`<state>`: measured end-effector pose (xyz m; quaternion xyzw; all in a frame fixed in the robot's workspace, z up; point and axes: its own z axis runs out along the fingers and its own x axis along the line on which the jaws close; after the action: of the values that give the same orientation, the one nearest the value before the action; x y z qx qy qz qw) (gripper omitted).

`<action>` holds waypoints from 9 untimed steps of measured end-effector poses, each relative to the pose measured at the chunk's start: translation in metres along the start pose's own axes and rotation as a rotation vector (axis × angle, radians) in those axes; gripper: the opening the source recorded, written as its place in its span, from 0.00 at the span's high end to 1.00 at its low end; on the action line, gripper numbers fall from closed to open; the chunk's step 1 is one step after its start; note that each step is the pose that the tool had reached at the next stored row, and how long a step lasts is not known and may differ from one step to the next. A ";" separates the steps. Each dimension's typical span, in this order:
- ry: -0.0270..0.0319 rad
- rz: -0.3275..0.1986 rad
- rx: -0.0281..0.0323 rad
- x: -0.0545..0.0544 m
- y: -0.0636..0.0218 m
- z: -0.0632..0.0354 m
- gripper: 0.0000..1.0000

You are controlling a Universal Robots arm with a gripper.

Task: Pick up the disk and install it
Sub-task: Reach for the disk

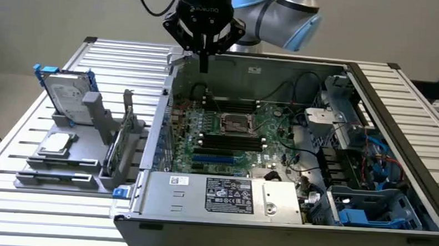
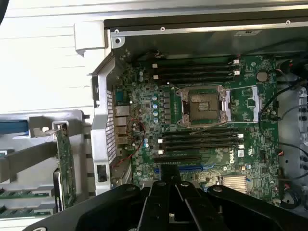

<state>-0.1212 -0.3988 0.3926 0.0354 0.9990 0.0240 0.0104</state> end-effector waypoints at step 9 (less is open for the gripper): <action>-0.0003 0.000 0.0001 0.004 -0.0003 -0.0001 0.89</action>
<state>-0.1253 -0.3988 0.3926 0.0354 0.9990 0.0240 0.0105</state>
